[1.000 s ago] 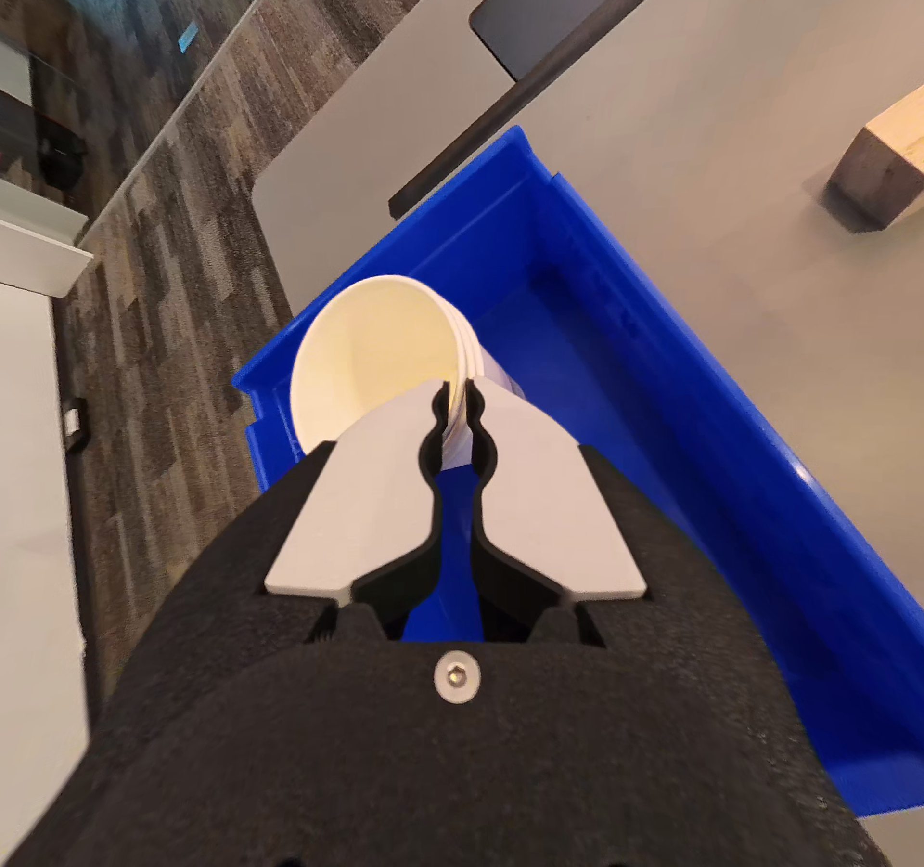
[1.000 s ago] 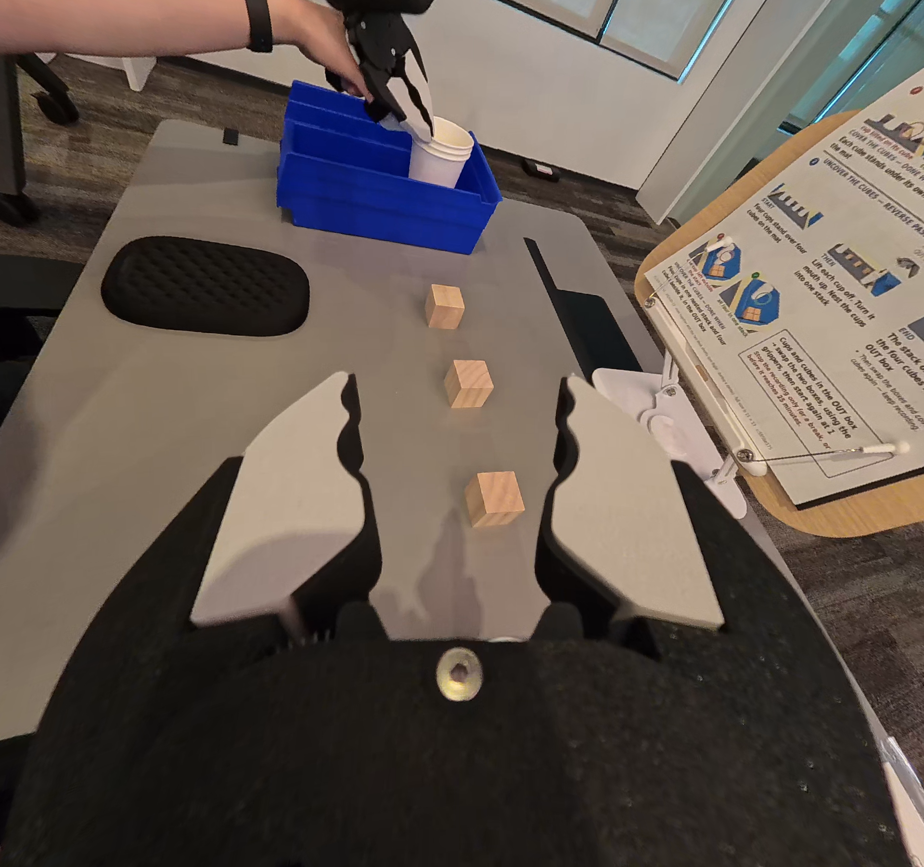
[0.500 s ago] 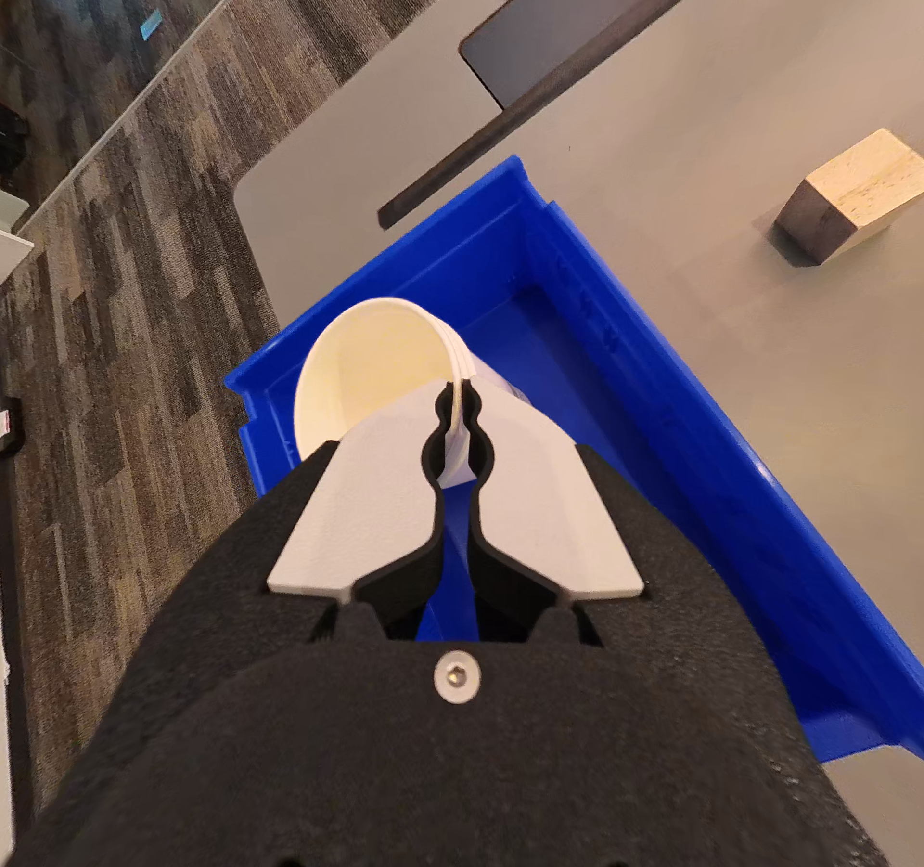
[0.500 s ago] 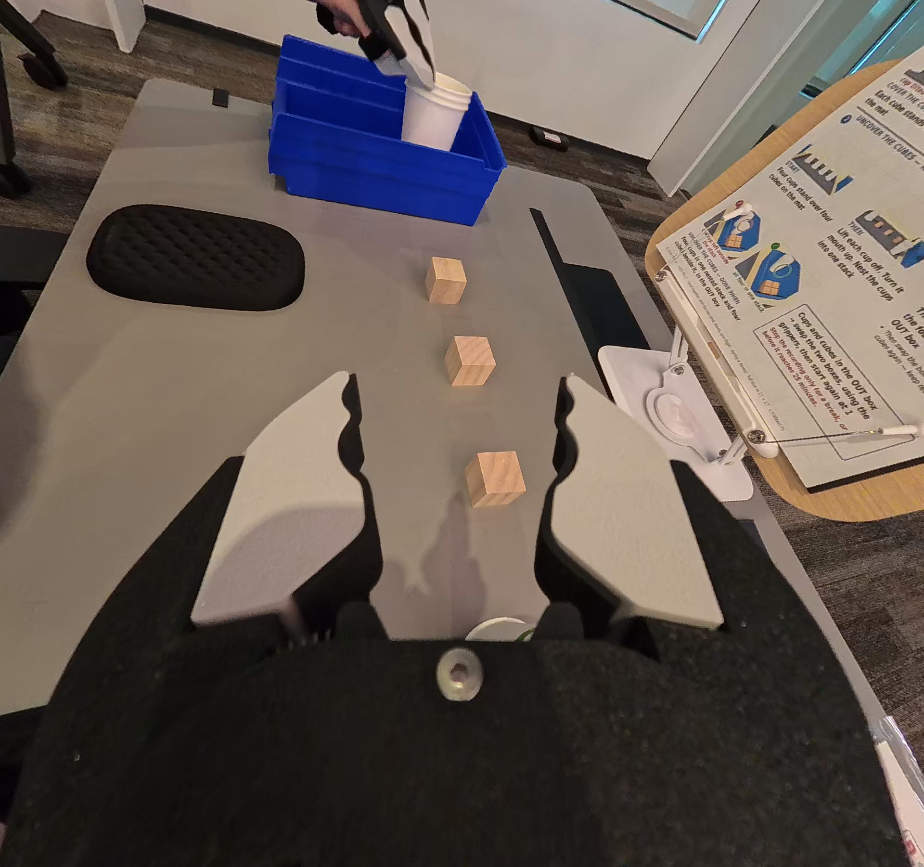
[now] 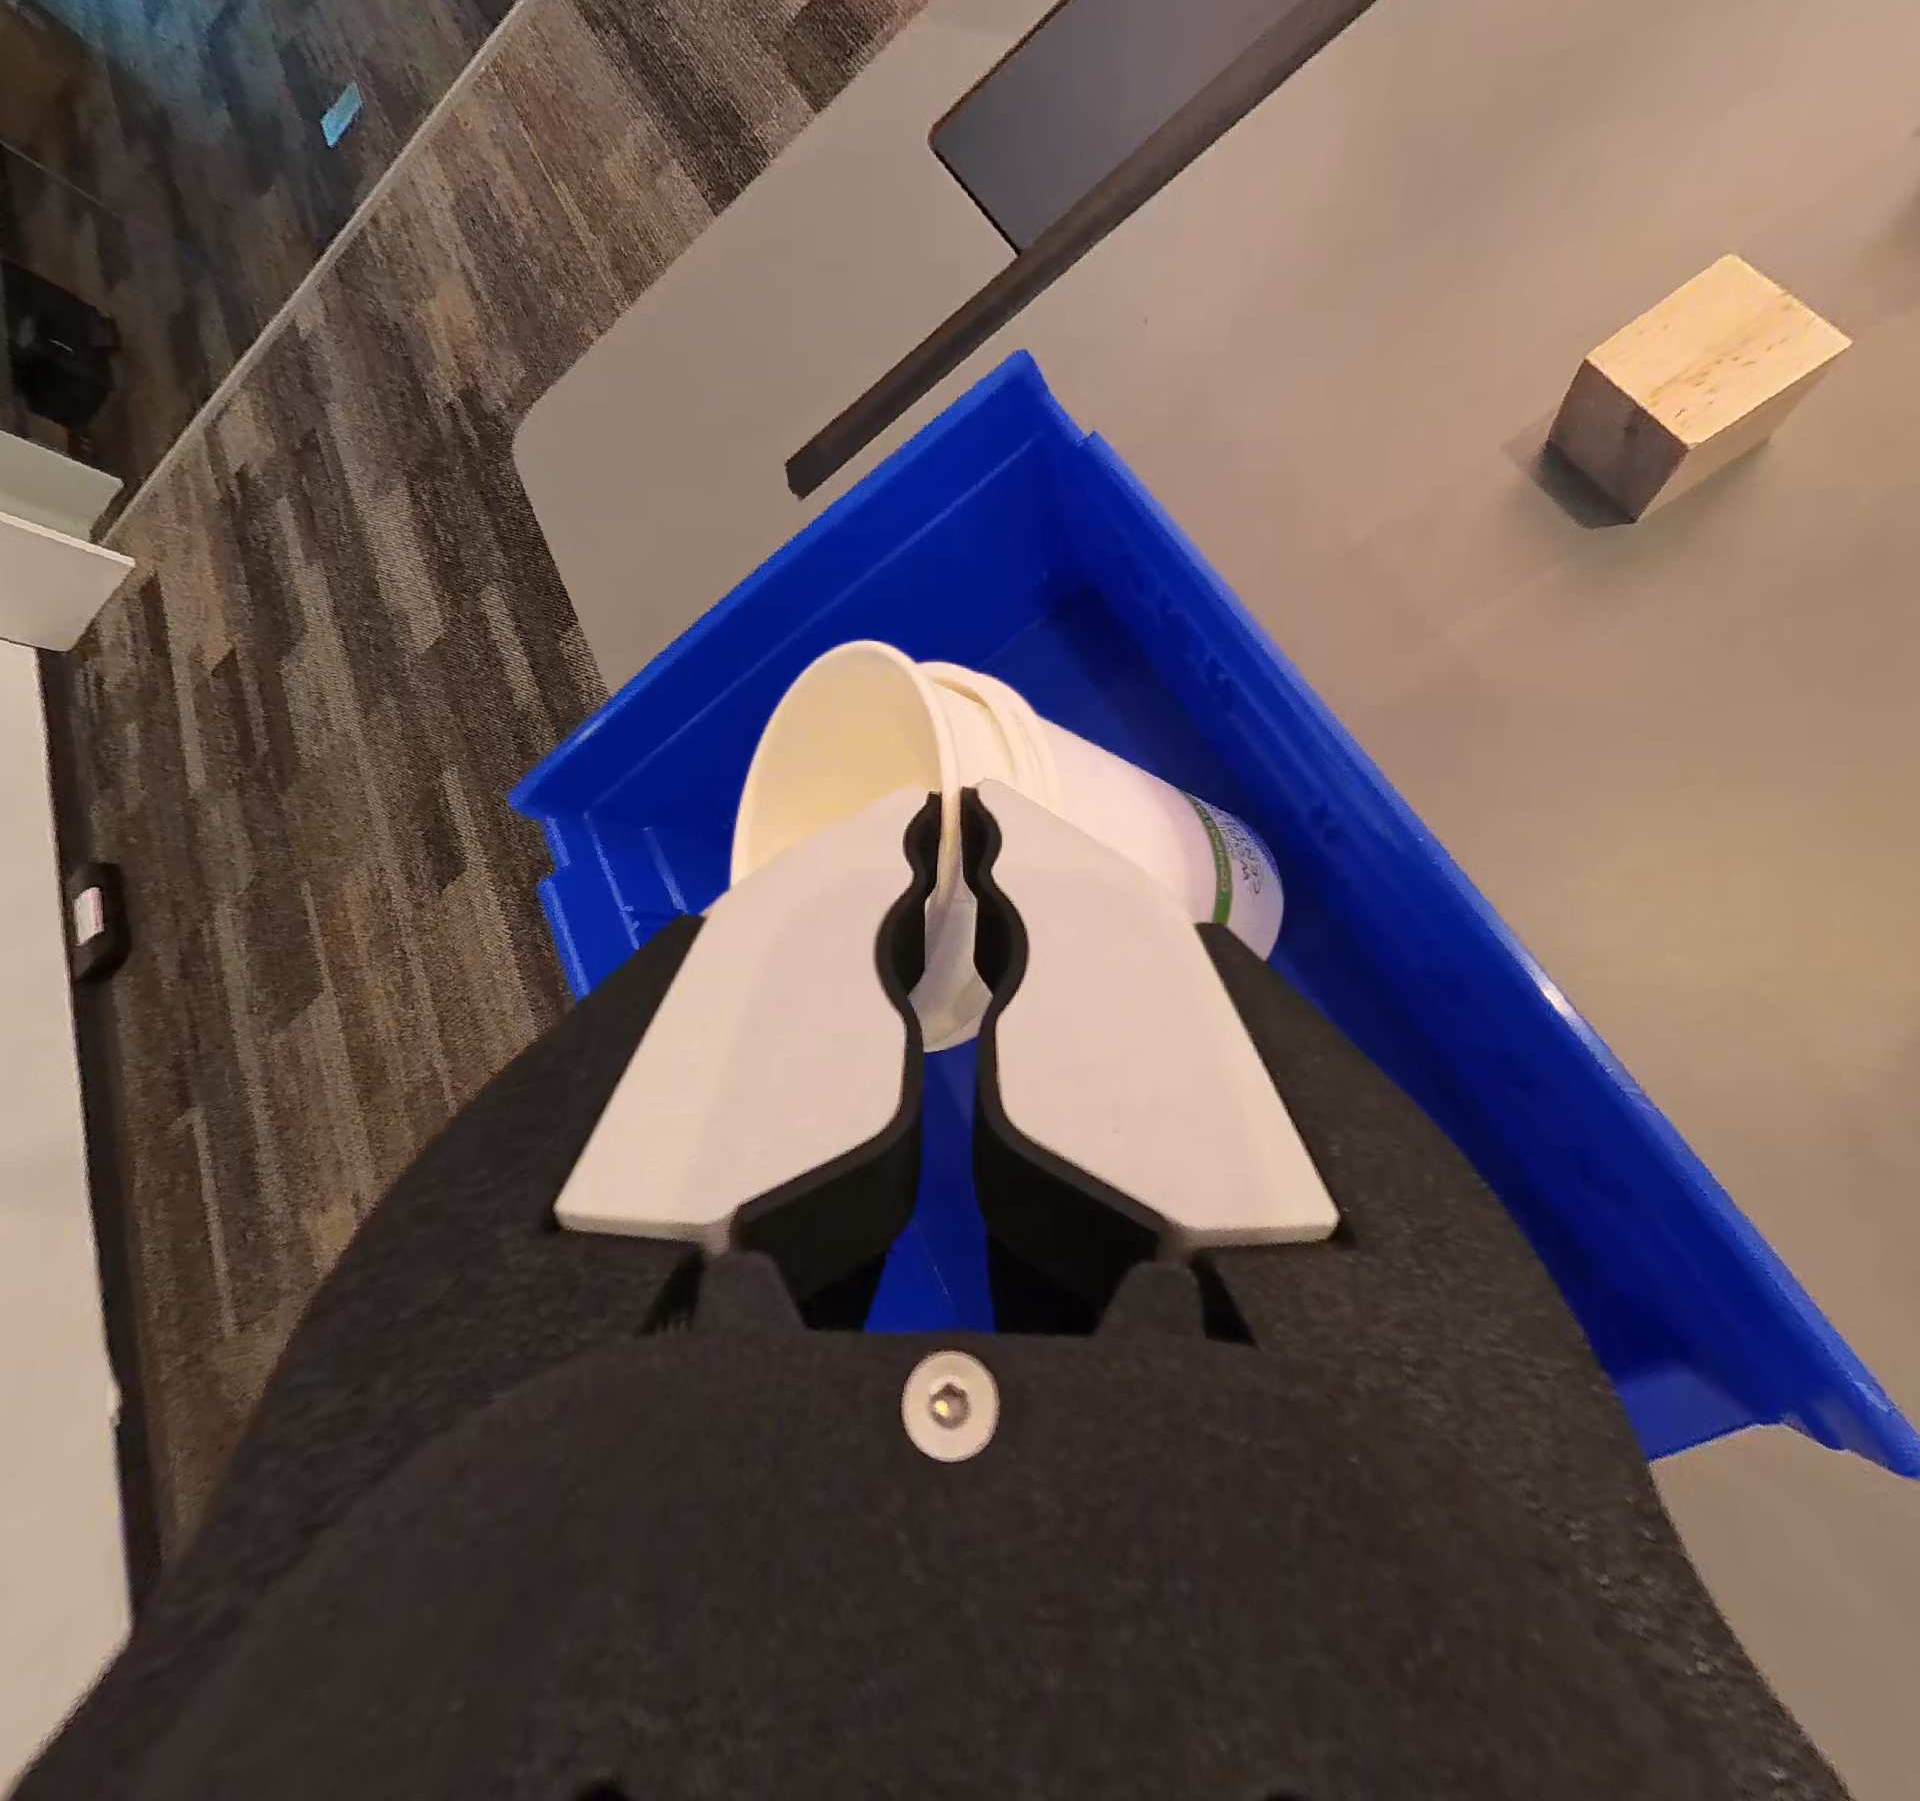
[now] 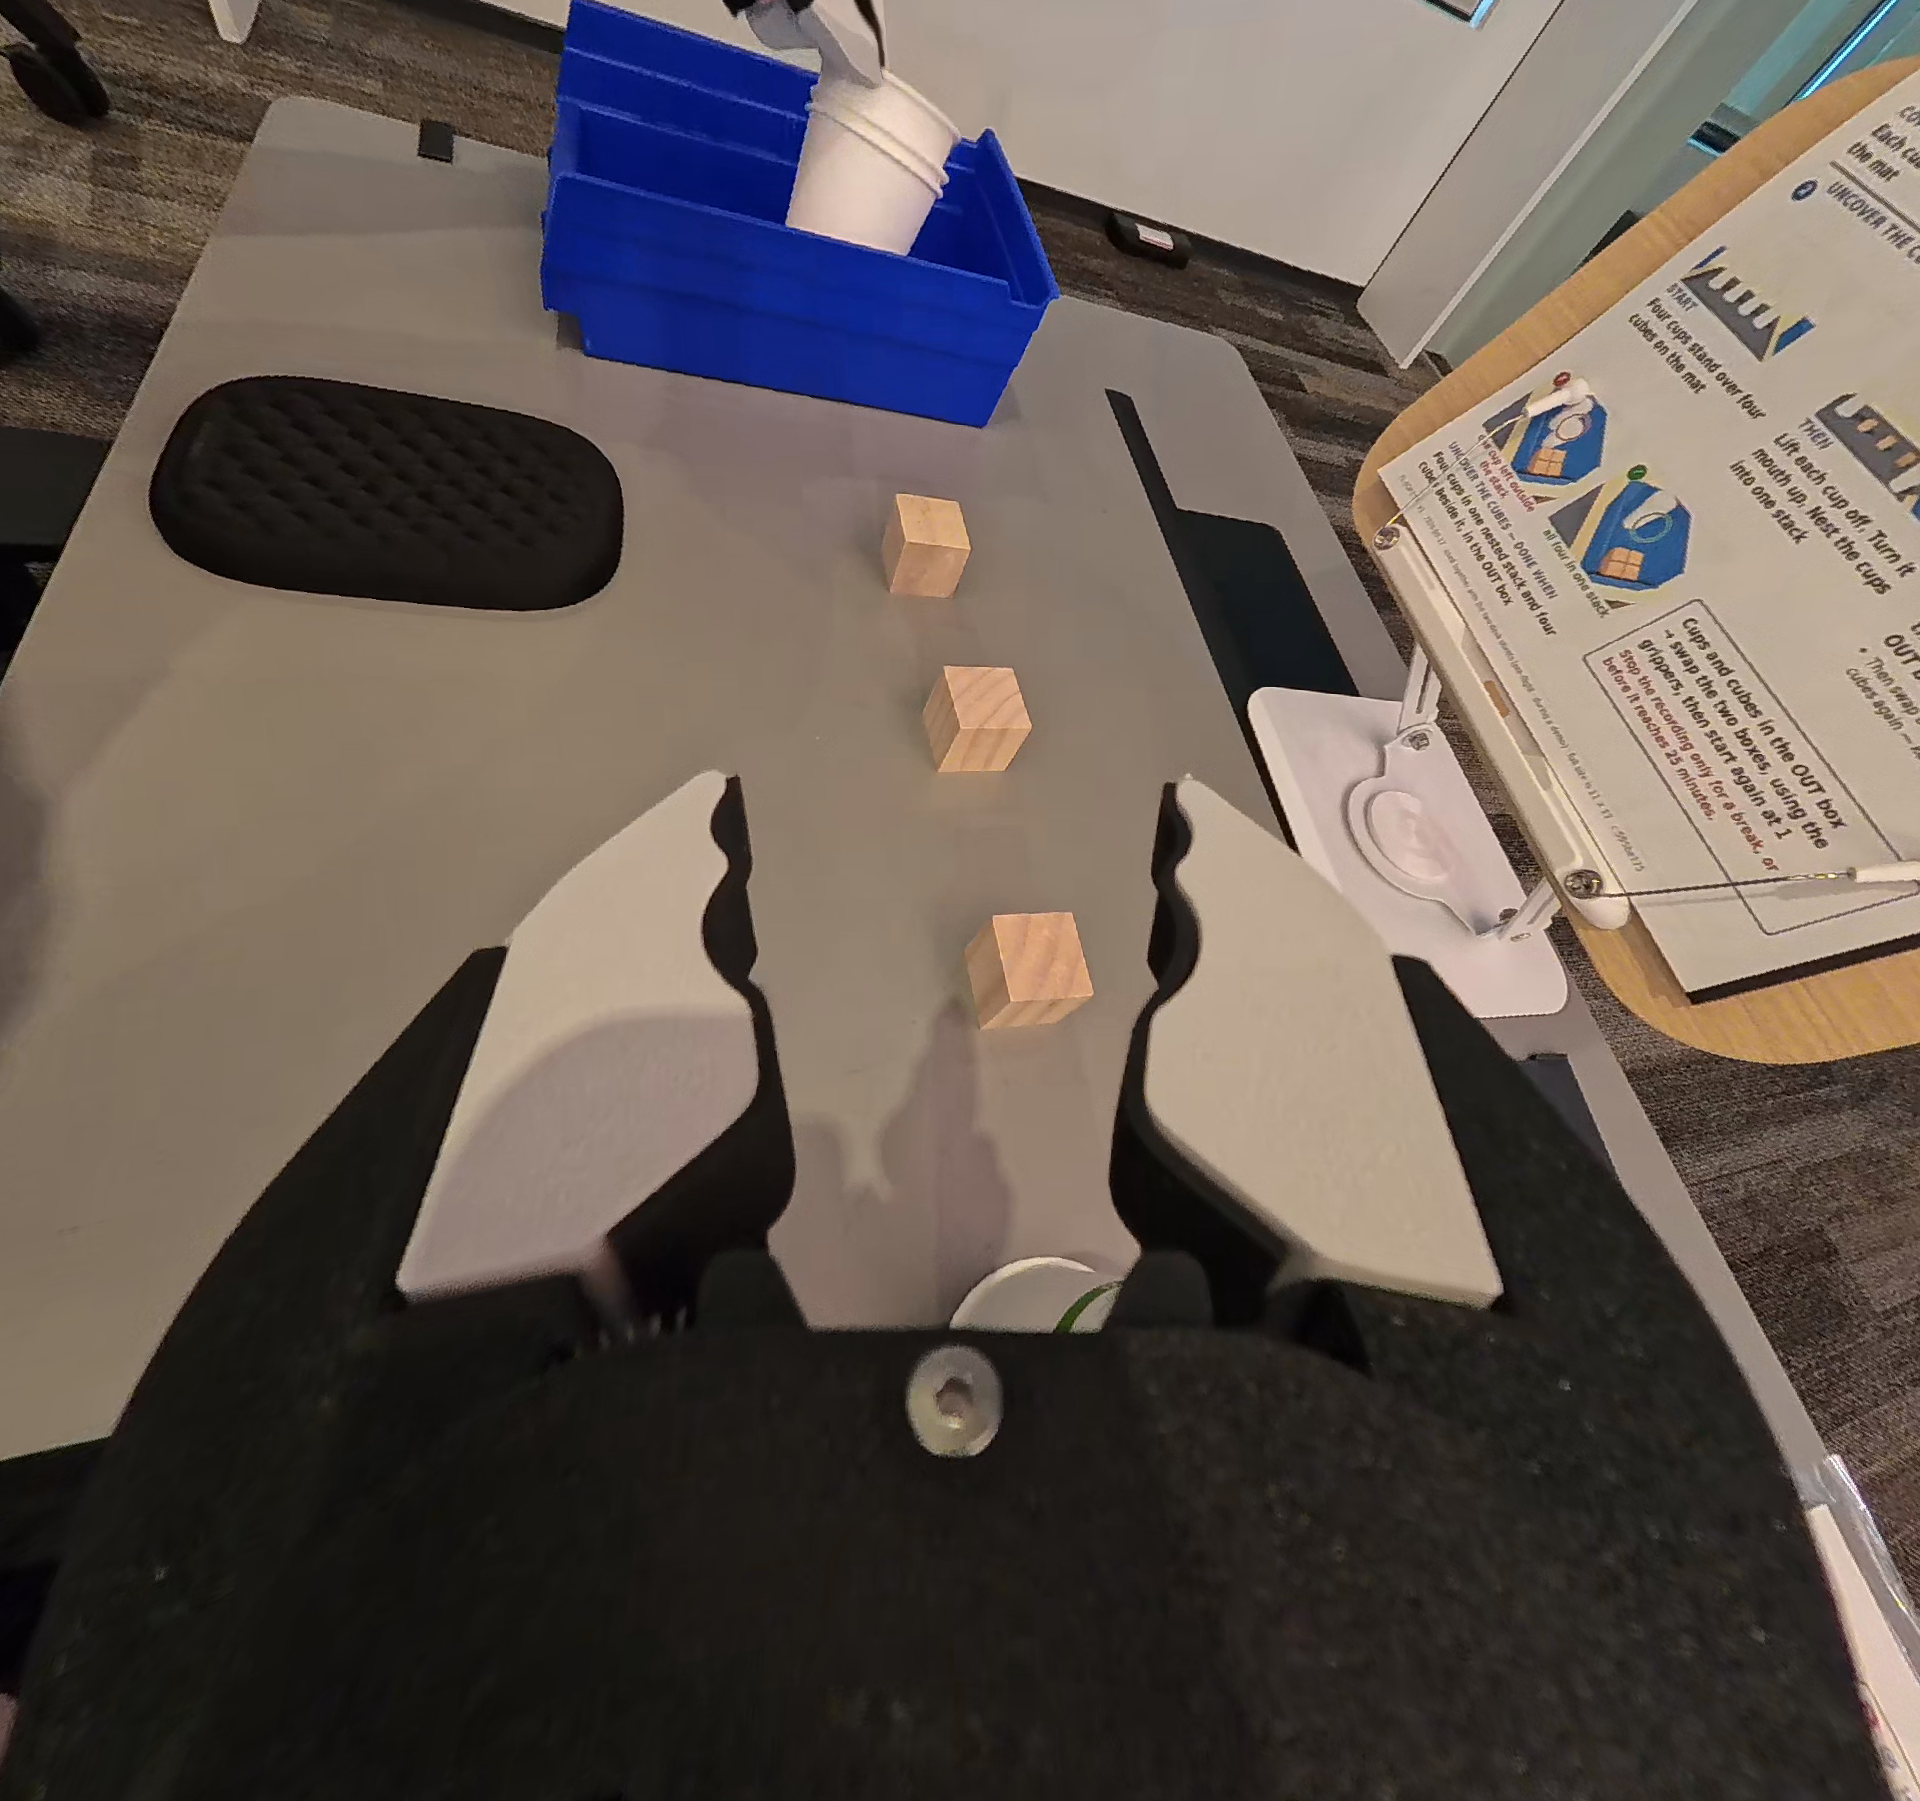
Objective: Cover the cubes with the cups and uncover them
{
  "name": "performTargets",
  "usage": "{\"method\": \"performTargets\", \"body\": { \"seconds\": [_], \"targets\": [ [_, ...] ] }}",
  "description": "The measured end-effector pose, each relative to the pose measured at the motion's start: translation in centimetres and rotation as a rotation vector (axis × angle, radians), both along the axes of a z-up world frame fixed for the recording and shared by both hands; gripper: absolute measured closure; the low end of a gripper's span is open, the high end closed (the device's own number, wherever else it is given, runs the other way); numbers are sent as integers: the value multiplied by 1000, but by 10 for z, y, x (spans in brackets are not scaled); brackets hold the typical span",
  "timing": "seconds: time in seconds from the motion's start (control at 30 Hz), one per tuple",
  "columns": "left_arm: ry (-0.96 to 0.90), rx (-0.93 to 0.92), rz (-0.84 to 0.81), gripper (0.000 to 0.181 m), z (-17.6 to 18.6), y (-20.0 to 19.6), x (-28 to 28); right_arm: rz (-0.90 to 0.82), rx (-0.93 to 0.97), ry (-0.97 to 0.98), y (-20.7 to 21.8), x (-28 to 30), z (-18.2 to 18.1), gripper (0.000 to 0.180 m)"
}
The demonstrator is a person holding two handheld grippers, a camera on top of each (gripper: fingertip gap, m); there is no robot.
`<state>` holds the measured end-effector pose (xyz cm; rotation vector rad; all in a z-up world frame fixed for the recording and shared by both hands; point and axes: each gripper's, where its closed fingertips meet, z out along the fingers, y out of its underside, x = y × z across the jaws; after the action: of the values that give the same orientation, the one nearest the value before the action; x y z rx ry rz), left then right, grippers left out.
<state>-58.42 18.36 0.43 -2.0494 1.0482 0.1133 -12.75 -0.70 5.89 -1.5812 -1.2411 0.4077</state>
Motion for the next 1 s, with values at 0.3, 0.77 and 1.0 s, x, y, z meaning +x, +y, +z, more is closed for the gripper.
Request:
{"method": "performTargets", "body": {
  "seconds": [0.3,0.77,1.0],
  "targets": [
    [-37,43,-19,177,22,-9,7,-3,-13,-2,2,3,-5,106],
    [25,185,1,177,77,-39,21,1,-34,-20,4,-2,-14,106],
    [-98,264,-50,178,134,-67,49,16,3,20,13,-27,-6,106]
  ]
}}
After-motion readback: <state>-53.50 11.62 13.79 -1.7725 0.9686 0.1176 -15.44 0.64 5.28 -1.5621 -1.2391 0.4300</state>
